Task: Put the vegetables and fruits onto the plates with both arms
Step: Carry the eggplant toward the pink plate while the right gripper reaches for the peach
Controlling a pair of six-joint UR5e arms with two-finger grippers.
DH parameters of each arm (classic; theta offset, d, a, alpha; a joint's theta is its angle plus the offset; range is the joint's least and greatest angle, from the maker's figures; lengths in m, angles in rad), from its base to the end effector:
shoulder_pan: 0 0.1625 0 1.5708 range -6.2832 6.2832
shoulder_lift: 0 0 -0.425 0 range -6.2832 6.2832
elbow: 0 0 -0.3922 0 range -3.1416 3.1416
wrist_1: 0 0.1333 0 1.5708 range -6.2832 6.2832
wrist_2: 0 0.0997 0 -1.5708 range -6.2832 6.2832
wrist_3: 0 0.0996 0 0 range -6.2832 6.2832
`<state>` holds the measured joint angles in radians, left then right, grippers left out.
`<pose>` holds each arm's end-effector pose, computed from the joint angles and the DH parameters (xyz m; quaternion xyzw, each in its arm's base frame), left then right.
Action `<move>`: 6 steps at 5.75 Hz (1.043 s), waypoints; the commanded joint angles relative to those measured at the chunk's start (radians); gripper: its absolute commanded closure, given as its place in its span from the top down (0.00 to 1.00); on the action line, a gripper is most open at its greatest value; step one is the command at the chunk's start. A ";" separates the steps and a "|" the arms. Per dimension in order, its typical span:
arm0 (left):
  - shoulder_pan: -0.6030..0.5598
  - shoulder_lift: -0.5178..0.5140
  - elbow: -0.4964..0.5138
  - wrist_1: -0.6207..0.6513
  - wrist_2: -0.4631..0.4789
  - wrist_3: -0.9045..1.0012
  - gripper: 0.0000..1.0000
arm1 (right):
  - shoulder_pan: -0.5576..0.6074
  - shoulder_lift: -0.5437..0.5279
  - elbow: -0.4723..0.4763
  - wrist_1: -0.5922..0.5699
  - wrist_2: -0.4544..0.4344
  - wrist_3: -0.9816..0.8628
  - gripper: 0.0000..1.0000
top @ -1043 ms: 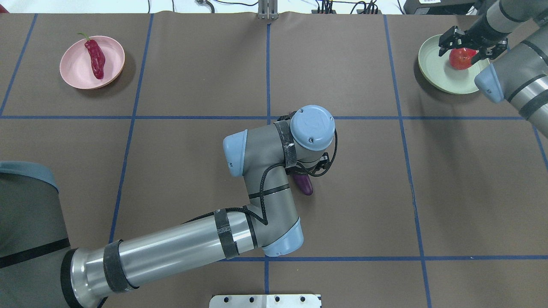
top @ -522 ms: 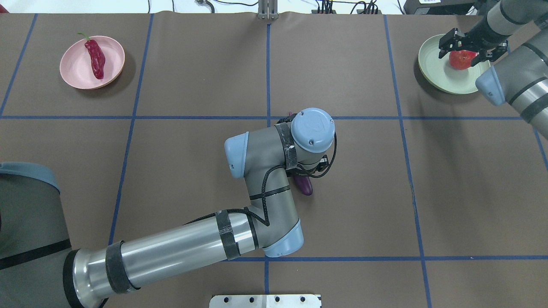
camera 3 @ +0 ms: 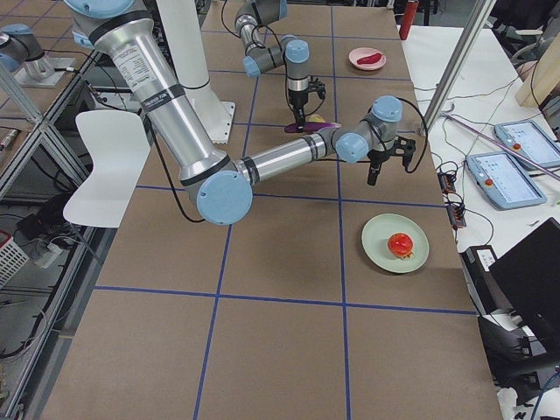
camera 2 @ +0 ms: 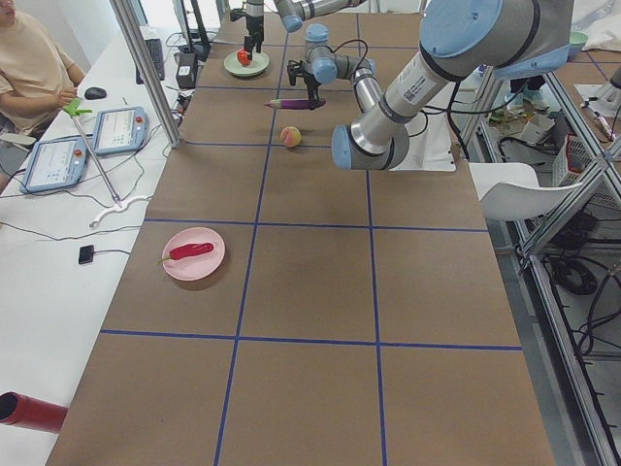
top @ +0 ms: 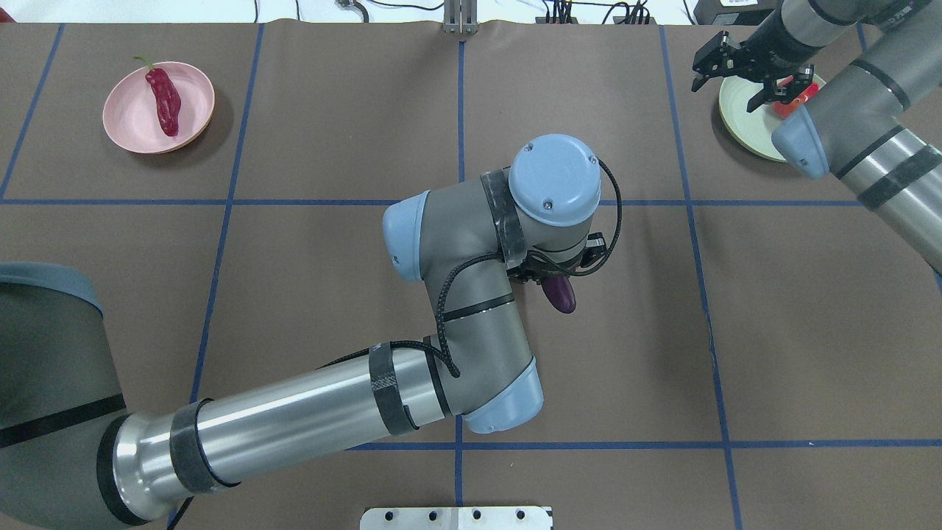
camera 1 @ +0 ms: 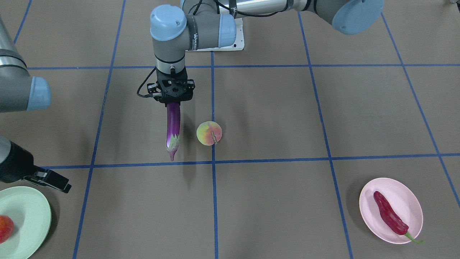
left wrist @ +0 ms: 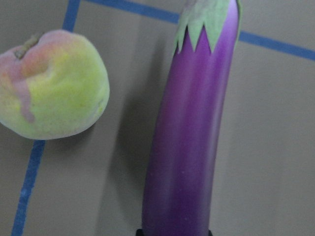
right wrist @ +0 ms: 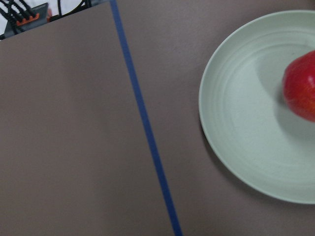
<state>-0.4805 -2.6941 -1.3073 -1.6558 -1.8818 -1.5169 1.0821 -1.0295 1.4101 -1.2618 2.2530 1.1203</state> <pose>0.6391 -0.4491 0.0240 -0.0143 0.4700 -0.1174 0.8747 -0.2707 -0.6593 0.3773 -0.0059 -0.4478 0.1680 0.8782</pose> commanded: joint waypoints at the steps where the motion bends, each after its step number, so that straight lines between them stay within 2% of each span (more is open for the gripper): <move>1: -0.154 0.073 -0.049 0.042 -0.173 0.006 0.00 | -0.127 0.002 0.091 0.001 -0.010 0.190 1.00; 2: -0.220 0.182 -0.088 0.012 -0.192 0.123 0.00 | -0.178 0.003 0.139 0.001 -0.012 0.272 1.00; 3: -0.278 0.256 -0.086 0.010 -0.198 0.223 0.00 | -0.256 0.009 0.165 0.001 -0.060 0.336 1.00; 4: -0.376 0.290 -0.054 0.013 -0.233 0.237 0.00 | -0.363 0.070 0.162 -0.001 -0.160 0.431 1.00; 5: -0.451 0.333 -0.012 0.013 -0.290 0.397 0.00 | -0.426 0.116 0.158 -0.001 -0.226 0.467 1.00; 6: -0.525 0.345 0.082 0.011 -0.290 0.506 0.00 | -0.457 0.138 0.158 -0.005 -0.272 0.514 1.00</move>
<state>-0.9330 -2.3698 -1.2994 -1.6434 -2.1564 -1.1226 0.6656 -0.9193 1.5686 -1.2640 2.0320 1.5892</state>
